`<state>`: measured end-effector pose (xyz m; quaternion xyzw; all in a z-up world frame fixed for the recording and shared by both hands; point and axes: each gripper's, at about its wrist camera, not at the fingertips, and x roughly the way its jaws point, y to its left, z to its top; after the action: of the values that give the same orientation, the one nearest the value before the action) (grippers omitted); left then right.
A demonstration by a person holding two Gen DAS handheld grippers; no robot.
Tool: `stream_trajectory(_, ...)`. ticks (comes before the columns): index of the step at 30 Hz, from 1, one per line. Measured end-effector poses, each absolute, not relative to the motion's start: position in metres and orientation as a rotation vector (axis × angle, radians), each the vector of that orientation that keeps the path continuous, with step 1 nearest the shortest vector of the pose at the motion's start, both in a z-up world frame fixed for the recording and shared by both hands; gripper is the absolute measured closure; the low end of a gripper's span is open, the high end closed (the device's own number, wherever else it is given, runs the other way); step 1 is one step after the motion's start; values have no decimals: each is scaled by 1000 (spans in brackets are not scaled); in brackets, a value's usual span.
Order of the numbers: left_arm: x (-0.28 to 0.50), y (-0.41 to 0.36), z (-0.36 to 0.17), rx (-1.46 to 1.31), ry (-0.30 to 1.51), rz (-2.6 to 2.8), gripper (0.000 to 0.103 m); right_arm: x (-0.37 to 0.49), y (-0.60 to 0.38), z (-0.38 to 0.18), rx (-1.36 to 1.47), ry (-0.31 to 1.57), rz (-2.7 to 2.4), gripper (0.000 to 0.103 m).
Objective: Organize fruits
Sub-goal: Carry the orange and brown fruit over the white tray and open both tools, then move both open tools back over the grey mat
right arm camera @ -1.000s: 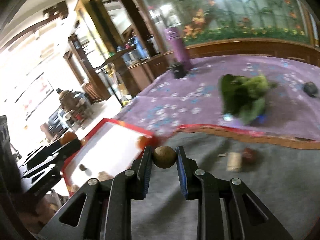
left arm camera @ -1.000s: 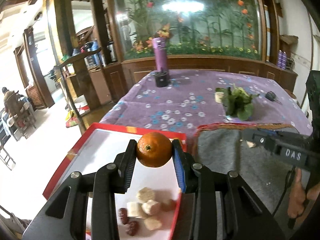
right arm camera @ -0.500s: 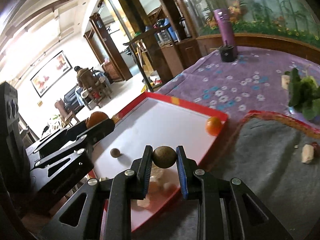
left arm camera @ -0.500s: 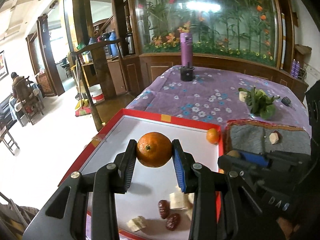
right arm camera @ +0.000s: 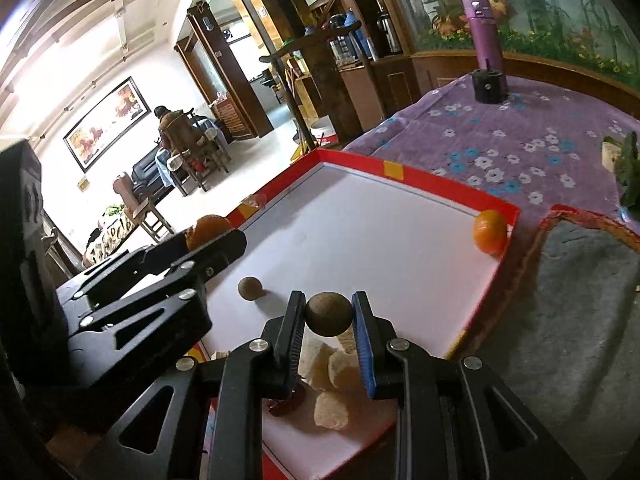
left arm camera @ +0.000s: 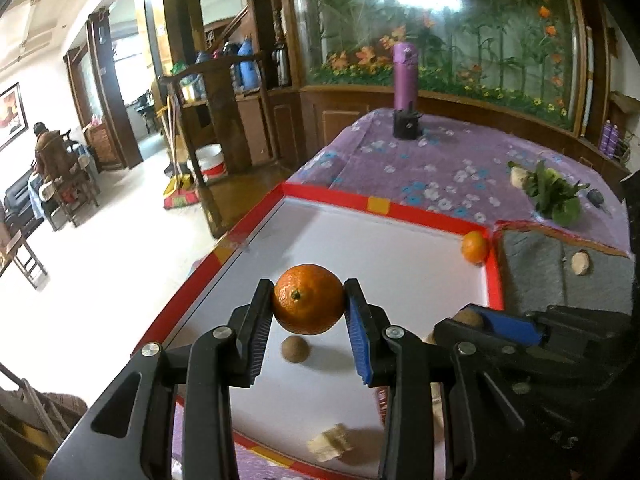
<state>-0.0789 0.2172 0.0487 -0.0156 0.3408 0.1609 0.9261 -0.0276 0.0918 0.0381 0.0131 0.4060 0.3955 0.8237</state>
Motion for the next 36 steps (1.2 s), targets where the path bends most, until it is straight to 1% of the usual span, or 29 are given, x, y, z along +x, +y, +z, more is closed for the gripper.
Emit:
stream_trajectory(1,-79,220,46,-38,709,337,70,-27,94,37,28,870,844,79)
stream_trajectory(2,-79,223,43,-45,719,346,70,-26,96,36,28,876,849,76)
stream_trajectory(5,-77,232,34,-64,760,374,69,-26,102,36,31,888,858,76)
stream_trajectory(9,-77,235,32,-59,769,401,67,-30,102,44,50,868,878,76)
stream_trajectory(11,-78,233,36,-55,764,405,63,-30,97,49,53,847,882,75)
stream_trajectory(12,-78,231,38,-51,760,407,57,-29,92,51,52,837,875,75)
stream_trajectory(13,-79,229,40,-46,754,406,53,-26,85,53,54,829,859,75)
stream_trajectory(15,-80,222,43,-31,746,394,53,-20,70,54,61,825,823,75)
stream_trajectory(20,-77,194,46,15,744,331,52,10,5,52,69,824,641,74)
stream_trajectory(25,-71,158,50,53,753,225,52,44,-88,51,67,806,413,74)
stream_trajectory(29,-64,122,58,100,747,133,52,71,-144,39,76,865,307,74)
stream_trajectory(30,-60,110,60,111,748,99,52,76,-156,34,96,868,284,74)
stream_trajectory(34,-39,67,63,132,768,-7,52,87,-199,14,318,885,259,74)
stream_trajectory(36,-32,49,63,140,772,-47,52,85,-209,12,335,886,247,74)
